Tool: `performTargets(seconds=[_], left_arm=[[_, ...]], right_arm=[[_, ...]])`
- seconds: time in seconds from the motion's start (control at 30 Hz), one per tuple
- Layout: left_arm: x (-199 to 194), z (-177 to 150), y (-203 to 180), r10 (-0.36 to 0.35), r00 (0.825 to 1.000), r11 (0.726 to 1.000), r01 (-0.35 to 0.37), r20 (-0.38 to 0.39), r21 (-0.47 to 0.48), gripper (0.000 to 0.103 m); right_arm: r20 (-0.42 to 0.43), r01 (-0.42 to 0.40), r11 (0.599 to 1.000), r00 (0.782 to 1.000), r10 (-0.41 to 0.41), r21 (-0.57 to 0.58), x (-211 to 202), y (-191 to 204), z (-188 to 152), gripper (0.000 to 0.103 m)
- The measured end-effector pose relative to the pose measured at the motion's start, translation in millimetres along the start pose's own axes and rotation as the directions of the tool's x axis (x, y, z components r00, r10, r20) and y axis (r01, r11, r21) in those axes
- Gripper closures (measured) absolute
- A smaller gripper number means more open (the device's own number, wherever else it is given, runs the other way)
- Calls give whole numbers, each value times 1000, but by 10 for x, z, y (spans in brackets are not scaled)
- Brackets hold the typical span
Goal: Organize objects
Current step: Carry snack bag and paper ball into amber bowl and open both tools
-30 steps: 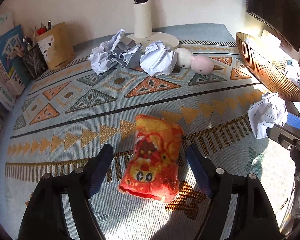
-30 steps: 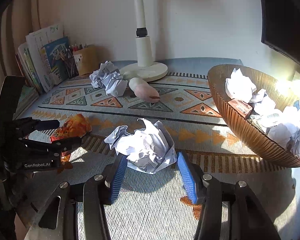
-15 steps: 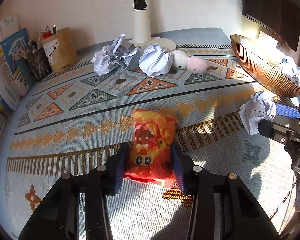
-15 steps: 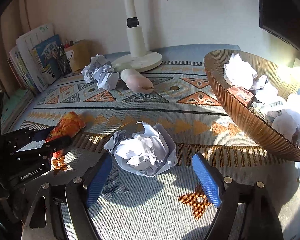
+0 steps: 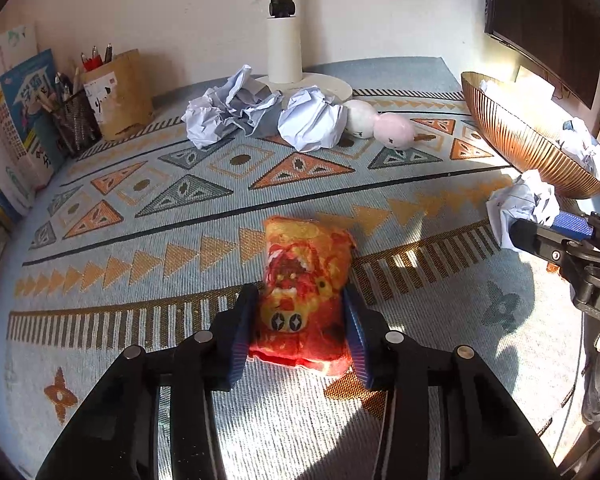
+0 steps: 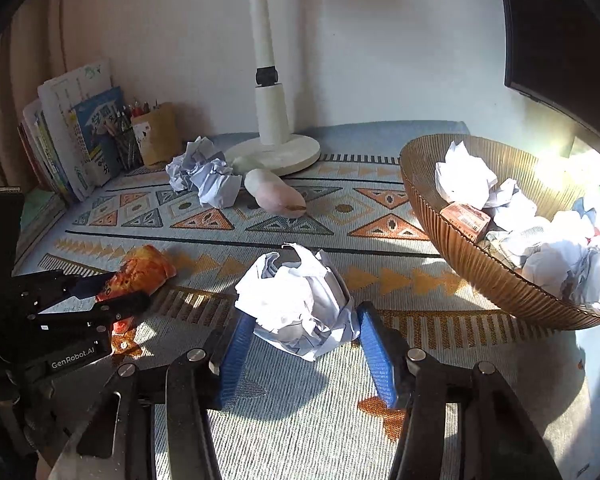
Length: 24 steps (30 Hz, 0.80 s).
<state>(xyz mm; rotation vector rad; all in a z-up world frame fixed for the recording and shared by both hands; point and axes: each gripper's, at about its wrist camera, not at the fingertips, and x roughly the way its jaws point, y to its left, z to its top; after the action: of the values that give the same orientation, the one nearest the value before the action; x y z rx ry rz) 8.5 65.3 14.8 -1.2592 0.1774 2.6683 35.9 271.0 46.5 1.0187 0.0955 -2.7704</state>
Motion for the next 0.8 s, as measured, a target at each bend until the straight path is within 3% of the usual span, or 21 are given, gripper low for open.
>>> performTargets(seconds=[0.07,0.17,0.3,0.43,0.5,0.57,0.63,0.7,0.8], left_arm=[[-2,11,-2,-10,1000,1000,10,-9,12,64],[-58,87,1,-91,995,996,92,-43,13,67],[-448,531,-276,-210,975,978,209,67,15,67],[-756,1087,-978,-319,933,942,293,166,164,67],[-714,1311,-1309,-343,922,929,305,180,209,67],[-562,1467,-1574,-338,924,926,292,179,240,67],[-375,1560,-1763,-327,929,925,277,172,259,64],[-179,1611,-1861,-369,920,909,329,130,257,44],[-67,1607,-1852,-349,928,921,313,133,234,44]], right_arm=[[17,23,1000,1000,-23,12,-187,-157,26,51],[110,70,994,991,-79,85,-596,-529,254,50],[206,87,962,968,-143,258,-1007,-1111,638,50],[161,147,926,964,-213,348,-904,-1465,877,49],[133,131,913,972,-196,386,-773,-1604,924,49],[128,105,900,976,-174,423,-644,-1740,958,33],[115,72,897,984,-136,437,-515,-1863,986,25],[95,87,890,985,-144,447,-484,-1927,982,25],[114,67,890,985,-132,451,-595,-1918,898,25]])
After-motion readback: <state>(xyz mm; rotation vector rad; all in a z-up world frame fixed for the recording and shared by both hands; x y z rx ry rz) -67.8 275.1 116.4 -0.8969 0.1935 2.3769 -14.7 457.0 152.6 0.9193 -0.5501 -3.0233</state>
